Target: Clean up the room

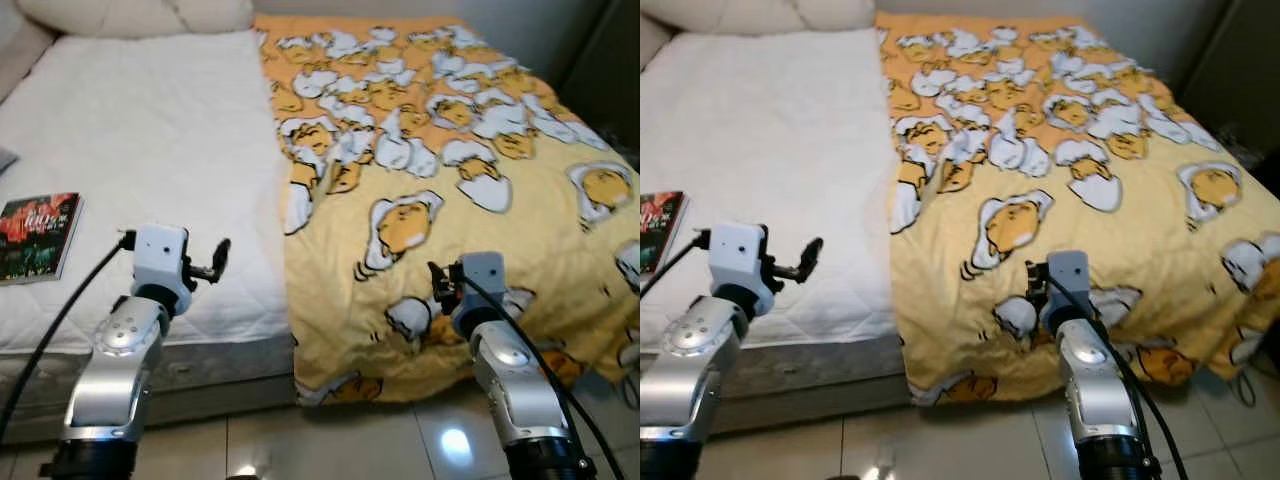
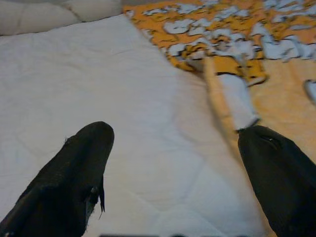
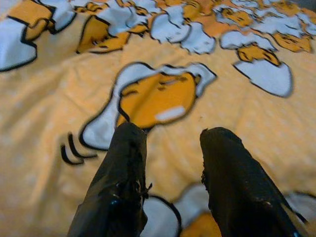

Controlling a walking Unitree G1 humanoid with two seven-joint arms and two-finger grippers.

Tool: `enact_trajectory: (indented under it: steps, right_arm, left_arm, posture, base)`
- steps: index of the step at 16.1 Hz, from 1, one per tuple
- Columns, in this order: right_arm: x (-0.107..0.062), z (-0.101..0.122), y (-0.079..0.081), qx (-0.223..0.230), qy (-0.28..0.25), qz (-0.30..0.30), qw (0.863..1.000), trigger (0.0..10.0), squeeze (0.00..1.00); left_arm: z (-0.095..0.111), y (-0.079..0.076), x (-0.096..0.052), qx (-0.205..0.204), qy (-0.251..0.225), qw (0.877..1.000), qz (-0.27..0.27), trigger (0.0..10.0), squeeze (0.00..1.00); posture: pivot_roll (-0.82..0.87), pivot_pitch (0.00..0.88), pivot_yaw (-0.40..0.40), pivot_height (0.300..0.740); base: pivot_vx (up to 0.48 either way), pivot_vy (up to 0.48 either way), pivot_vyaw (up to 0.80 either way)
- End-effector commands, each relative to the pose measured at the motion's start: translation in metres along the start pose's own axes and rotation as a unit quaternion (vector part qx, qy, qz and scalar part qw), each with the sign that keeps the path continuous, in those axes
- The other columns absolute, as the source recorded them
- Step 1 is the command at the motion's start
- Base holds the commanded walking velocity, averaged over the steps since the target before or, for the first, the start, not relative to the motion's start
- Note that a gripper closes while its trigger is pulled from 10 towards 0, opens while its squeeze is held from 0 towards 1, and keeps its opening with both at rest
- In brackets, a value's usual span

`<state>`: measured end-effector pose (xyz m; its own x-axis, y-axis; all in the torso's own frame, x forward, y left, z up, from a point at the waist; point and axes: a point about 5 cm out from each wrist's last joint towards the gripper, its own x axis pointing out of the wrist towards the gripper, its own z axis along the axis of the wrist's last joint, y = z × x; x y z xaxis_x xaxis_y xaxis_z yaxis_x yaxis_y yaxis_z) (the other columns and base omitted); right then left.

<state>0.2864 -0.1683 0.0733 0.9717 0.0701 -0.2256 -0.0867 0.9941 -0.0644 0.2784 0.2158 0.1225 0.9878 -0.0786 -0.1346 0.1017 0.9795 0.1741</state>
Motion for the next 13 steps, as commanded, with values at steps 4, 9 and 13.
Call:
enact_trajectory:
  steps: [4, 9, 13]
  right_arm:
    - [-0.004, -0.003, 0.001, 0.004, 0.004, 0.004, 1.000, 10.0, 0.00]
    - [-0.010, 0.000, -0.004, -0.009, -0.003, 0.007, 1.000, 10.0, 0.00]
    - [-0.023, 0.011, -0.009, -0.018, -0.021, 0.061, 0.998, 10.0, 0.00]
  left_arm:
    - [-0.001, -0.002, 0.004, 0.002, 0.005, 1.000, -0.016, 10.0, 0.70]
    - [-0.018, -0.008, 0.017, -0.006, 0.047, 0.998, -0.033, 10.0, 0.71]
    - [-0.046, -0.003, 0.028, -0.050, 0.105, 0.992, -0.054, 10.0, 1.00]
  posture:
    - [0.10, 0.000, -0.004, 0.740]
    - [0.07, 0.000, 0.014, 0.740]
    - [0.02, 0.000, 0.042, 0.740]
  base:
    - [0.327, 0.000, -0.55]
    - [0.127, 0.000, -0.11]
    - [0.000, 0.000, 0.00]
